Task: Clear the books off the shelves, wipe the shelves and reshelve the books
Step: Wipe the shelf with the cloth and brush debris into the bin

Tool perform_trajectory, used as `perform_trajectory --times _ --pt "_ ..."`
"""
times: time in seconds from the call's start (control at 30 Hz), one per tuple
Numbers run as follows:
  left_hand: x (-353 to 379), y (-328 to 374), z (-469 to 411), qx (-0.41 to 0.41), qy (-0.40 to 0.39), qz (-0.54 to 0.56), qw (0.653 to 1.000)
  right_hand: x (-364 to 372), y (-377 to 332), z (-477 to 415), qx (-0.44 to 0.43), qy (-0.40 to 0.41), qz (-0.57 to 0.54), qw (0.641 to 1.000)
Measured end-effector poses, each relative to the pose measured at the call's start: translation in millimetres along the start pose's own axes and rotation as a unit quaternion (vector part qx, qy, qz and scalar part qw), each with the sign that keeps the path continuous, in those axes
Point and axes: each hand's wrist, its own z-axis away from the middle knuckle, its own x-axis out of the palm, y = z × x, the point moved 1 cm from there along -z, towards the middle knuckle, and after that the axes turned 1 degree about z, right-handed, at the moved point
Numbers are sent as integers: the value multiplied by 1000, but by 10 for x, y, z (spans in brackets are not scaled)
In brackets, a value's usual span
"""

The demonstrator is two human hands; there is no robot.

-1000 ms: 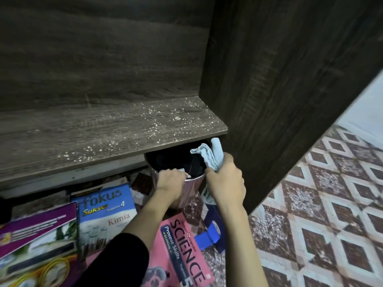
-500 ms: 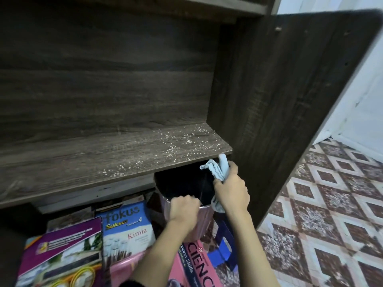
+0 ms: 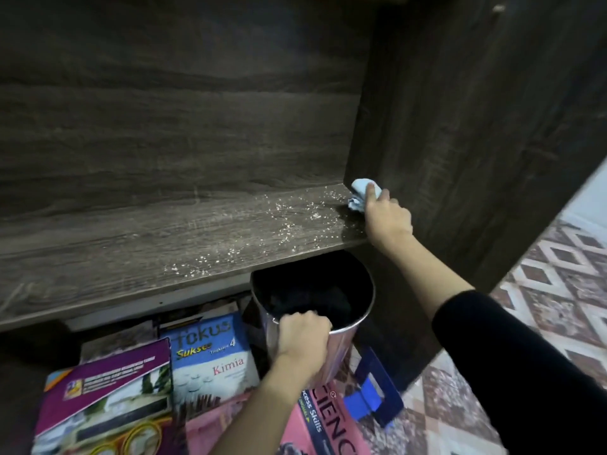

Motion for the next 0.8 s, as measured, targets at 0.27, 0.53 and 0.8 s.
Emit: perform_trajectory --times 0.27,0.53,0.8 --pt "122 -78 -103 16 3 11 1000 361 -60 -268 0 -43 -30 999" --pt "139 -91 -173 16 7 12 1000 358 -376 -111 -62 2 -60 996" --pt "135 -137 -197 3 18 19 1000 287 -447 213 -152 -10 -83 985"
